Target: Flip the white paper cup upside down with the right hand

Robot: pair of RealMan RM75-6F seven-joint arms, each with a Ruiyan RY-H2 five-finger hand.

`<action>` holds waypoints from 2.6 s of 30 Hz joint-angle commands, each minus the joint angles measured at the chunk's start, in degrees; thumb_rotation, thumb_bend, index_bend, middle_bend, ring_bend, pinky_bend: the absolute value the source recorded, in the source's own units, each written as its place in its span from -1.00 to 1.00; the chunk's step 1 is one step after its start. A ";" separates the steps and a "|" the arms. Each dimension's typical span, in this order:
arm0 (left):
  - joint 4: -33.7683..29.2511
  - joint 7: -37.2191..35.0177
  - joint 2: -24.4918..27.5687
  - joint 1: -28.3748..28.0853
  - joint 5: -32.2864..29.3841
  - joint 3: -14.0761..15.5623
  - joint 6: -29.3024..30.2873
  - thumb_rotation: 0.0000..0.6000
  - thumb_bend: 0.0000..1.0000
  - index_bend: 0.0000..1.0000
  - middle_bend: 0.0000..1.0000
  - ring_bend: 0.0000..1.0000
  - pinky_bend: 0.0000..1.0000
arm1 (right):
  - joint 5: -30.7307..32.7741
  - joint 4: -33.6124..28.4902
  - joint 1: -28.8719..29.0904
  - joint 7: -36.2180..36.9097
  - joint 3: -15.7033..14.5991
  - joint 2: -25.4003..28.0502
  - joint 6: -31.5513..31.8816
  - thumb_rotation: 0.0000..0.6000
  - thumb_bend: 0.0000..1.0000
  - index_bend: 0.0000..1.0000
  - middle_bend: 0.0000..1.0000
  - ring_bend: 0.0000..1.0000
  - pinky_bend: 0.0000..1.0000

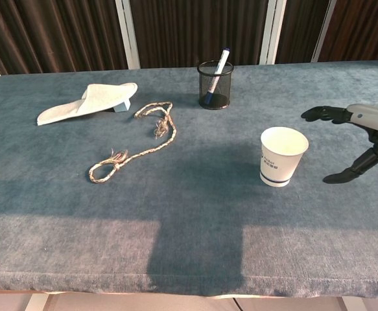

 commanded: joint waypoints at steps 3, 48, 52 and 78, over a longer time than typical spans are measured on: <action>0.04 -0.18 0.06 0.00 0.02 0.02 -0.06 1.00 -0.34 -0.51 -0.54 -0.59 -0.14 | -2.92 3.63 1.44 4.44 -0.11 -3.42 0.10 1.00 -0.79 -0.38 -0.50 -0.73 -0.58; -0.41 -0.08 0.41 -0.42 0.88 0.73 -1.20 1.00 -0.34 -0.51 -0.53 -0.59 -0.13 | -10.82 4.96 1.25 -45.72 -1.12 -4.76 16.01 1.00 -0.68 0.28 -0.06 -0.15 0.03; -0.50 0.15 0.40 -0.47 0.91 0.80 -1.33 1.00 -0.34 -0.51 -0.53 -0.59 -0.13 | -6.99 -2.54 1.25 -61.46 -0.79 -2.29 13.93 1.00 -0.68 0.28 -0.06 -0.15 0.03; -0.90 0.50 0.71 -0.32 1.14 1.21 -1.40 1.00 -0.34 -0.51 -0.52 -0.59 -0.13 | 15.36 -11.50 4.82 -71.81 -1.32 -0.64 7.05 1.00 -0.68 -0.66 -0.65 -0.65 -0.27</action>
